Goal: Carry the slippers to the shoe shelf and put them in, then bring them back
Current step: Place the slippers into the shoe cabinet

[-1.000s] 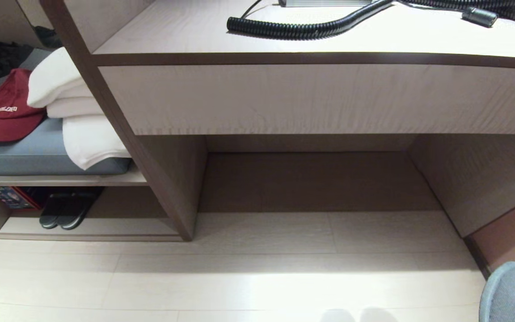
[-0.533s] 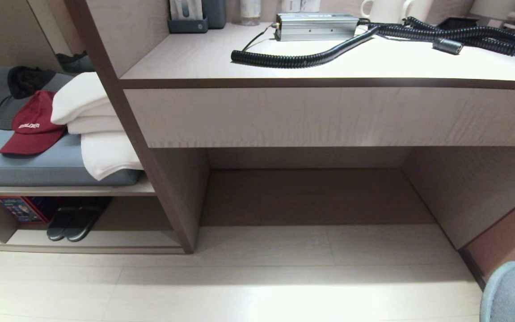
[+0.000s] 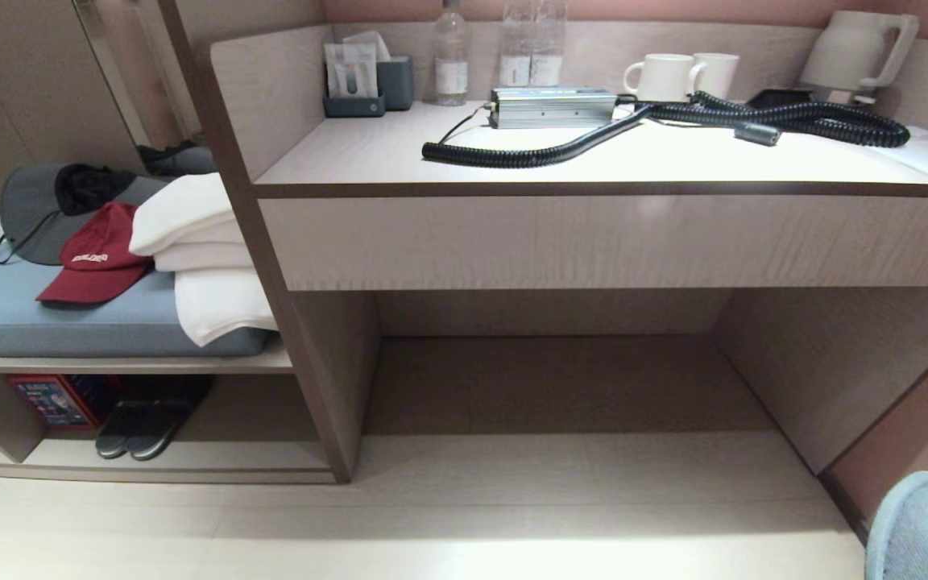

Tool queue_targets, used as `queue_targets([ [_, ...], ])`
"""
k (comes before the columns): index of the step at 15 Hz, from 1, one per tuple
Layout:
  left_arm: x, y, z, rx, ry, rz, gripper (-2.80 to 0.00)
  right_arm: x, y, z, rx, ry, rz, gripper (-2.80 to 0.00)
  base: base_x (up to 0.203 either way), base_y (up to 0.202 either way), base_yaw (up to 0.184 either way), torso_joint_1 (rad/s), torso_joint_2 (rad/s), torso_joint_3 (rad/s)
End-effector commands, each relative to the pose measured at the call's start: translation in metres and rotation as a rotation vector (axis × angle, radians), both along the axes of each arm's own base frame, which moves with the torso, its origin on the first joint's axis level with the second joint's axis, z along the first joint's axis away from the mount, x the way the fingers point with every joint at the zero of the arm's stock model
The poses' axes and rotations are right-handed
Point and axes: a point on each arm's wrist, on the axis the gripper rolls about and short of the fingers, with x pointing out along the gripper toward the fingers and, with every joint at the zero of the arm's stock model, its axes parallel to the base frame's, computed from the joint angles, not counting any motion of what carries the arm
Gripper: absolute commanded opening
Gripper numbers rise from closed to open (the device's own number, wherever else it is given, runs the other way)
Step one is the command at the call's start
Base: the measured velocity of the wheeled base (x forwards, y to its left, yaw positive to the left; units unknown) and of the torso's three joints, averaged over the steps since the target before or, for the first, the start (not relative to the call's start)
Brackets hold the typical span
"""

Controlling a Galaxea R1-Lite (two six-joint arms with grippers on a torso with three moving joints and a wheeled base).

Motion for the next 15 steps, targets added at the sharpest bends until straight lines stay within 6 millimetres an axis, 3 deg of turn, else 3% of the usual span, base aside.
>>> queue_targets([
  [1, 0.0001, 0.0000, 0.0000, -0.001, 0.001, 0.001, -2.80, 0.0001, 0.0000, 0.0000, -0.001, 0.001, 0.001, -2.80, 0.000, 0.000, 0.000, -0.002, 0.00, 0.194],
  [8, -0.0001, 0.0000, 0.0000, 0.004, -0.001, 0.000, -2.80, 0.0001, 0.0000, 0.0000, 0.000, 0.001, 0.002, -2.80, 0.000, 0.000, 0.000, 0.001, 0.00, 0.192],
  [15, 0.0001, 0.0000, 0.0000, -0.001, 0.001, 0.000, -2.80, 0.0001, 0.0000, 0.0000, 0.000, 0.001, 0.001, -2.80, 0.000, 0.000, 0.000, 0.001, 0.00, 0.018],
])
